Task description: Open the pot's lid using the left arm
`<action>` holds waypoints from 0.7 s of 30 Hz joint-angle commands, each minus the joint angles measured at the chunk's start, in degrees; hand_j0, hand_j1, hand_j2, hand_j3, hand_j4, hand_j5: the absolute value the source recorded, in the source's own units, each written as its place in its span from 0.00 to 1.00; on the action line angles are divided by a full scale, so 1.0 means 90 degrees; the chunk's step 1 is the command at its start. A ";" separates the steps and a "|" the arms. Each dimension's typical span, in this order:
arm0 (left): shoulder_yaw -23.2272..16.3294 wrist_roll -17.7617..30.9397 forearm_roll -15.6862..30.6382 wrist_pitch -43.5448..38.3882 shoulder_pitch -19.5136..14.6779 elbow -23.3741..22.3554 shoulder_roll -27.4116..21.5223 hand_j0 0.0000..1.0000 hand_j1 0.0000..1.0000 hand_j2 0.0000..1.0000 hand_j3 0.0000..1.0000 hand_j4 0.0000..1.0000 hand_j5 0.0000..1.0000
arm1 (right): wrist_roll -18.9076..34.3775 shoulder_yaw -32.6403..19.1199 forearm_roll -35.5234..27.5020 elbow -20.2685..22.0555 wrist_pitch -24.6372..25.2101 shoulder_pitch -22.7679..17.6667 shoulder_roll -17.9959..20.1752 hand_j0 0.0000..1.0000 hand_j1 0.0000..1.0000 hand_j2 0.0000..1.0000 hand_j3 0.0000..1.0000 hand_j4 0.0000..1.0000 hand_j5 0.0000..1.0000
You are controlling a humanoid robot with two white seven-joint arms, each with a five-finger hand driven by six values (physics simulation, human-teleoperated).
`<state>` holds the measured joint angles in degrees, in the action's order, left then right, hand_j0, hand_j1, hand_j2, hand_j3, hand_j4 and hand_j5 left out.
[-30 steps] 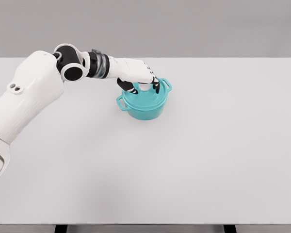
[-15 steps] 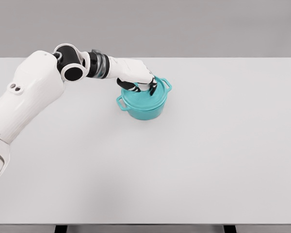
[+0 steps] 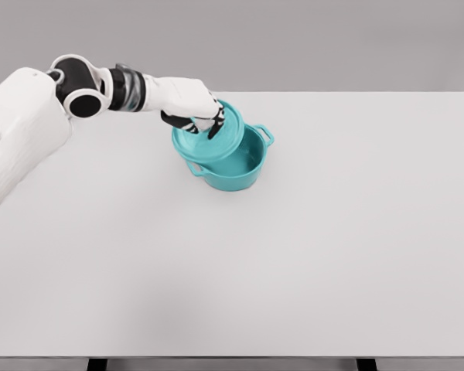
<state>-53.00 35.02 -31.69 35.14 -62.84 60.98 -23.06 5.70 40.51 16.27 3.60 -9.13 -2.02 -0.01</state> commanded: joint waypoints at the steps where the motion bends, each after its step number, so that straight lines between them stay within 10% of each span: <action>1: 0.0058 -0.0002 0.0025 -0.0015 0.0000 0.0148 -0.0494 0.36 0.36 0.36 0.36 0.36 0.36 | 0.0002 0.0000 0.0009 0.0000 -0.0001 0.0000 0.0001 1.00 1.00 1.00 1.00 1.00 1.00; 10: 0.0000 -0.0002 -0.0023 -0.0015 0.0273 0.0079 -0.1432 0.40 0.40 0.40 0.40 0.40 0.40 | 0.0002 0.0000 -0.0001 0.0000 -0.0001 0.0000 0.0001 1.00 1.00 1.00 1.00 1.00 1.00; 16: -0.0020 -0.0002 -0.0014 -0.0015 0.0381 -0.0155 -0.1461 0.96 0.96 0.96 0.96 0.96 0.96 | 0.0002 0.0000 -0.0001 0.0000 -0.0001 0.0000 0.0001 1.00 1.00 1.00 1.00 1.00 1.00; 21: -0.0020 -0.0002 0.0055 -0.0015 0.0381 -0.0360 -0.1383 1.00 1.00 1.00 1.00 1.00 1.00 | 0.0002 0.0000 -0.0001 0.0000 -0.0001 0.0000 0.0001 1.00 1.00 1.00 1.00 1.00 1.00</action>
<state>-53.22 35.02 -31.50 35.13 -59.41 58.75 -35.67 5.70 40.51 16.28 3.60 -9.13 -2.02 -0.01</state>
